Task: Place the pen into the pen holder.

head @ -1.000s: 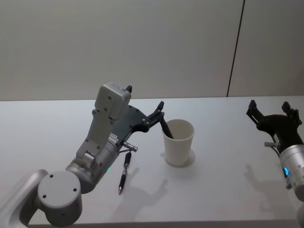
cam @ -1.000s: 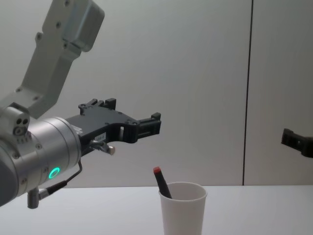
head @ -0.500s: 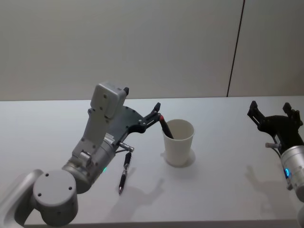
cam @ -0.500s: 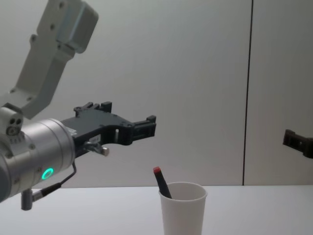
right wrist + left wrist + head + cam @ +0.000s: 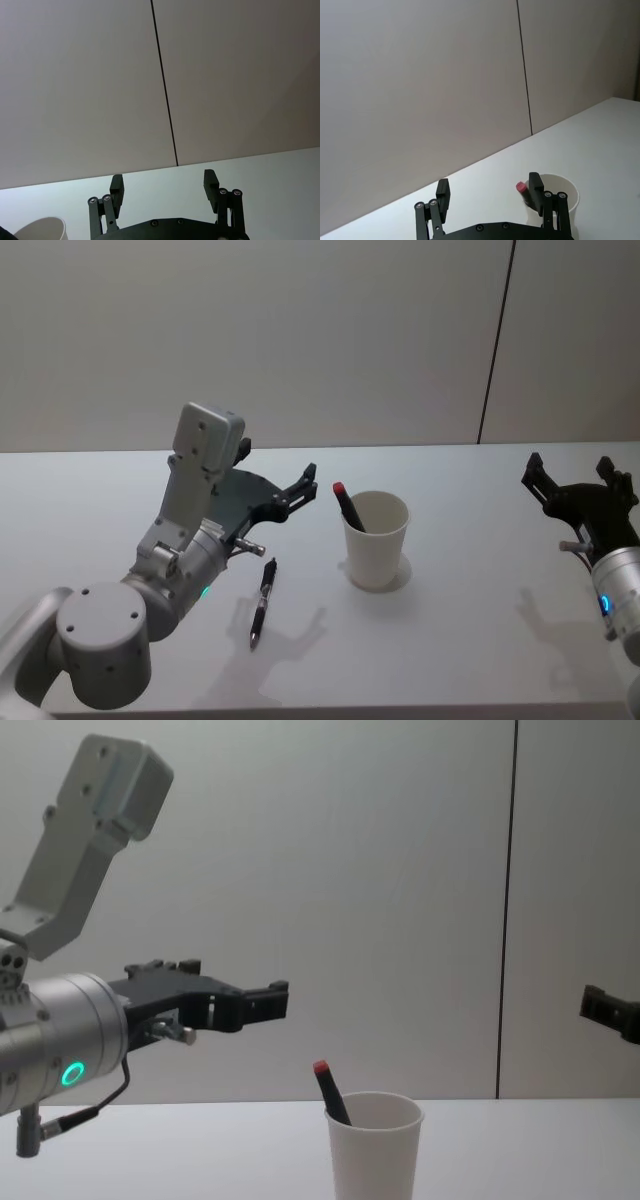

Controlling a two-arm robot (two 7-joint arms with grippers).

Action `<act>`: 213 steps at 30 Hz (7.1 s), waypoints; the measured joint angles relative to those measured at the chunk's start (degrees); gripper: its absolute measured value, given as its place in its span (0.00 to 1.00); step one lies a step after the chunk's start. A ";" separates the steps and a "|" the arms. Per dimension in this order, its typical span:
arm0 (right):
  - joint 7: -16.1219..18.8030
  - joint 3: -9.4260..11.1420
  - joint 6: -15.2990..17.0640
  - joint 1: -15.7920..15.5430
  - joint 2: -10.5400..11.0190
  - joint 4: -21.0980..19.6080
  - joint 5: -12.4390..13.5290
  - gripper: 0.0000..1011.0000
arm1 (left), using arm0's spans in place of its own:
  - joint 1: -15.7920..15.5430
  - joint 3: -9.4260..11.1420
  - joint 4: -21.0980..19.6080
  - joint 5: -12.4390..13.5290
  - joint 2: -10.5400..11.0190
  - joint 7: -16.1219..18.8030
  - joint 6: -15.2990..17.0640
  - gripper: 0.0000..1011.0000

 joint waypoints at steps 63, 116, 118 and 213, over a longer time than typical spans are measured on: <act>0.00 0.00 0.00 -0.05 0.01 -0.06 -0.01 0.99 | -2.46 -0.36 13.11 -8.26 -5.96 5.26 17.97 0.99; 0.01 0.00 0.00 -0.05 0.01 -0.06 -0.01 0.99 | -5.28 0.12 21.51 0.78 -8.03 1.07 22.25 0.78; 0.01 0.00 0.00 -0.05 0.01 -0.06 -0.01 0.99 | -5.29 0.10 21.54 0.91 -8.05 1.05 22.35 0.72; 0.00 0.00 0.00 -0.05 0.01 -0.06 -0.01 0.99 | -3.30 -2.56 9.94 19.88 -4.84 -2.32 -19.71 0.13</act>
